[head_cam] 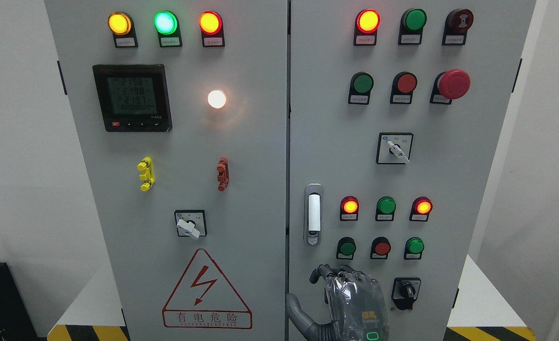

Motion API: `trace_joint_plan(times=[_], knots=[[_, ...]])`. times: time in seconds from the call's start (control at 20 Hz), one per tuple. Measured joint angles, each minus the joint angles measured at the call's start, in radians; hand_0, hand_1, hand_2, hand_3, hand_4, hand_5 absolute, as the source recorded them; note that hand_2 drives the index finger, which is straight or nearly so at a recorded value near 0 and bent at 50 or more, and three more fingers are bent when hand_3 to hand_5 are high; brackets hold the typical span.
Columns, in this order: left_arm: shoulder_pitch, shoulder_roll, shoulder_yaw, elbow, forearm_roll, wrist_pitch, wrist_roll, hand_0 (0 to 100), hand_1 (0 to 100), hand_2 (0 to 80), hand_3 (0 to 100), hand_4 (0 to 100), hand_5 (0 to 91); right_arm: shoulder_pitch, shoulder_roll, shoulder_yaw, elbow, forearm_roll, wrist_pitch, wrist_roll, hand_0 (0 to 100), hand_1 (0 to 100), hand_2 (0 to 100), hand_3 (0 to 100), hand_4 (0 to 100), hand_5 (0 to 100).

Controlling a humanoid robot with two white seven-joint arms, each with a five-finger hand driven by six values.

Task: Release door handle

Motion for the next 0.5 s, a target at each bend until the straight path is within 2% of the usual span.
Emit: trace_joint_plan(times=[0.3,0.5], knots=[[0.0,0.0,0.0,0.0,0.0,0.0,0.0,0,0,3.1,17,13,0.0,-0.024,0.0,-0.001,-0.005,0.001,0.024,0.016,18,31,72,95,74,71],[0.0,0.0,0.0,0.0,0.0,0.0,0.0,0,0,3.2,17,13,0.0,-0.045,0.001,-0.002,-0.006,0.006,0.036,0.02,16,27,72,95,74,72]])
